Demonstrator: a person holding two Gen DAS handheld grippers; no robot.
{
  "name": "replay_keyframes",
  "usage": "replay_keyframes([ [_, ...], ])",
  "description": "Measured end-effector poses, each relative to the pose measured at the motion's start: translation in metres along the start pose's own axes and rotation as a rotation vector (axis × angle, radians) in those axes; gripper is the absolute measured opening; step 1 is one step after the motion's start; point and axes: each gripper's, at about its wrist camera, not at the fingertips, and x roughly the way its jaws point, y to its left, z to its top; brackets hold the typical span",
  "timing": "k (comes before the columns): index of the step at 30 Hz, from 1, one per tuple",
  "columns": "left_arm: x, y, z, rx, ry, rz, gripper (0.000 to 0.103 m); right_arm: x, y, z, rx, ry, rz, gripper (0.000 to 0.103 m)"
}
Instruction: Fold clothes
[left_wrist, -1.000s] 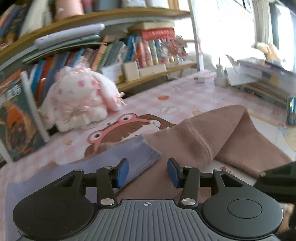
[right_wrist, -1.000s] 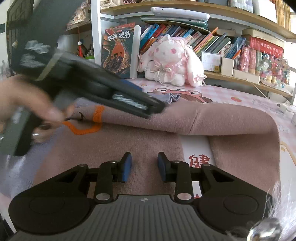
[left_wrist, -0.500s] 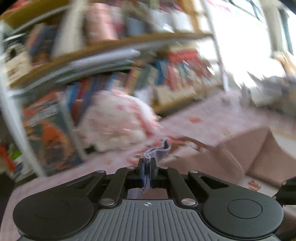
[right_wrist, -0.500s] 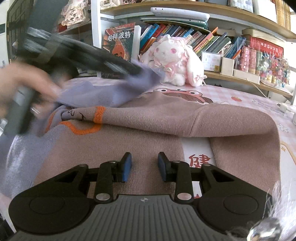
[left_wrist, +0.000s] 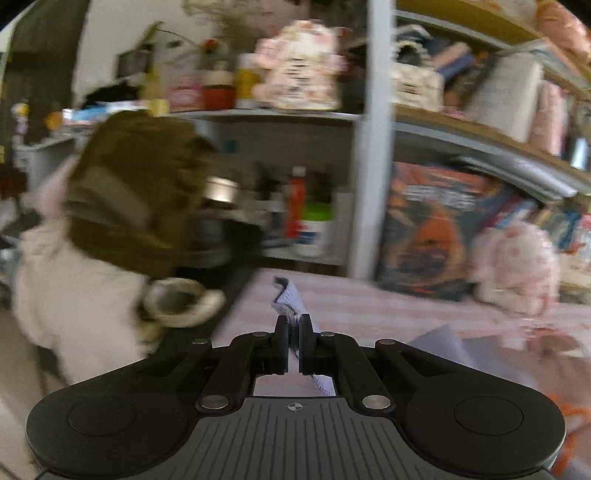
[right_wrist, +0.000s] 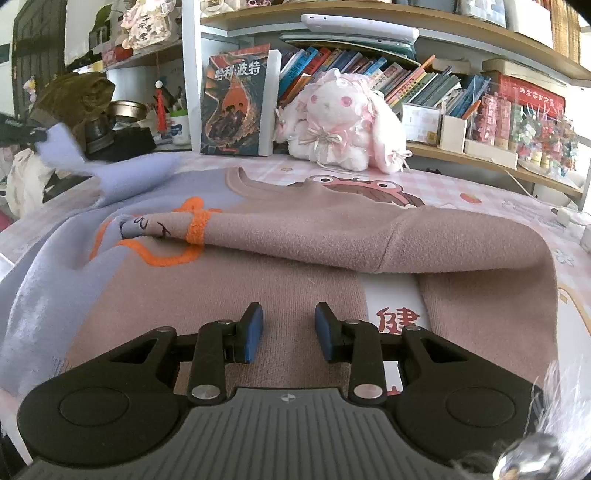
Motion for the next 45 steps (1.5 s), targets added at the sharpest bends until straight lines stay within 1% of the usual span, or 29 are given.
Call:
replay_keyframes([
  [2, -0.001, 0.024, 0.0, -0.011, 0.0, 0.061, 0.004, 0.0, 0.001, 0.0, 0.0, 0.001, -0.007, 0.031],
  [4, -0.001, 0.037, -0.004, -0.014, 0.0, 0.111, 0.004, 0.0, 0.003, 0.001, -0.005, 0.008, -0.015, 0.03],
  [8, -0.001, 0.057, -0.011, -0.02, 0.006, 0.183, 0.005, 0.001, 0.006, 0.006, -0.014, 0.036, -0.031, 0.03],
  [9, 0.0, 0.06, -0.012, -0.005, 0.009, 0.211, 0.007, 0.001, 0.007, 0.007, -0.015, 0.04, -0.034, 0.03],
  [11, 0.005, 0.056, -0.013, 0.045, 0.056, 0.252, 0.019, 0.001, 0.008, 0.009, -0.018, 0.05, -0.037, 0.029],
  [12, 0.008, 0.054, -0.014, 0.071, 0.082, 0.272, 0.023, 0.001, 0.008, 0.01, -0.02, 0.055, -0.038, 0.028],
  [13, 0.008, 0.046, -0.014, 0.106, 0.096, 0.29, 0.03, 0.002, 0.009, 0.011, -0.022, 0.06, -0.039, 0.022],
  [14, 0.004, 0.037, -0.014, 0.132, 0.083, 0.291, 0.033, 0.002, 0.009, 0.012, -0.023, 0.065, -0.039, 0.015],
  [15, -0.004, 0.024, -0.014, 0.154, 0.052, 0.258, 0.033, 0.002, 0.01, 0.012, -0.022, 0.069, -0.039, 0.008],
  [16, -0.012, 0.013, -0.015, 0.168, 0.025, 0.208, 0.035, 0.001, 0.01, 0.013, -0.02, 0.071, -0.039, 0.006],
  [17, -0.022, -0.002, -0.017, 0.175, 0.004, 0.125, 0.038, 0.001, 0.01, 0.012, -0.018, 0.071, -0.04, 0.005],
  [18, -0.033, -0.018, -0.019, 0.182, -0.017, 0.037, 0.046, 0.0, 0.009, 0.012, -0.005, 0.071, -0.036, 0.005],
  [19, -0.04, -0.031, -0.022, 0.191, -0.018, -0.054, 0.05, -0.002, 0.005, 0.012, 0.024, 0.072, -0.025, 0.004],
  [21, -0.05, -0.063, -0.031, 0.218, 0.0, -0.242, 0.05, -0.006, -0.003, 0.012, 0.093, 0.08, 0.017, 0.004],
  [22, -0.053, -0.081, -0.035, 0.238, 0.017, -0.317, 0.05, -0.009, -0.008, 0.012, 0.127, 0.086, 0.041, 0.004],
  [24, -0.056, -0.116, -0.044, 0.282, 0.048, -0.424, 0.05, -0.014, -0.013, 0.012, 0.161, 0.094, 0.058, 0.005],
  [25, -0.057, -0.134, -0.046, 0.302, 0.067, -0.479, 0.05, -0.017, -0.014, 0.012, 0.164, 0.094, 0.049, 0.007],
  [26, -0.055, -0.153, -0.05, 0.324, 0.082, -0.531, 0.05, -0.019, -0.014, 0.012, 0.158, 0.091, 0.035, 0.011],
  [28, -0.052, -0.191, -0.059, 0.387, 0.115, -0.621, 0.05, -0.024, -0.014, 0.012, 0.137, 0.083, 0.005, 0.035],
  [30, -0.05, -0.228, -0.069, 0.488, 0.132, -0.655, 0.05, -0.027, -0.011, 0.009, 0.095, 0.089, -0.027, 0.038],
  [33, -0.044, -0.284, -0.084, 0.638, 0.159, -0.695, 0.05, -0.029, -0.011, 0.003, 0.074, 0.109, -0.031, 0.038],
  [35, -0.034, -0.313, -0.09, 0.71, 0.179, -0.706, 0.05, -0.03, -0.011, 0.001, 0.058, 0.112, -0.032, 0.031],
  [36, -0.03, -0.33, -0.094, 0.748, 0.188, -0.71, 0.05, -0.031, -0.011, 0.0, 0.044, 0.113, -0.033, 0.019],
  [37, -0.026, -0.34, -0.098, 0.771, 0.19, -0.713, 0.05, -0.032, -0.013, 0.0, 0.04, 0.113, -0.025, 0.01],
  [39, -0.018, -0.359, -0.103, 0.813, 0.189, -0.698, 0.05, -0.036, -0.02, -0.002, 0.065, 0.11, 0.017, 0.004],
  [40, -0.012, -0.368, -0.104, 0.823, 0.189, -0.681, 0.05, -0.038, -0.025, -0.002, 0.089, 0.112, 0.043, 0.004],
  [42, 0.008, -0.374, -0.096, 0.777, 0.206, -0.652, 0.052, -0.044, -0.03, -0.005, 0.114, 0.118, 0.083, 0.004],
  [43, 0.019, -0.375, -0.088, 0.719, 0.221, -0.641, 0.052, -0.047, -0.031, -0.007, 0.123, 0.121, 0.103, 0.004],
  [45, 0.042, -0.373, -0.072, 0.568, 0.246, -0.614, 0.052, -0.054, -0.029, -0.011, 0.127, 0.128, 0.136, 0.004],
])
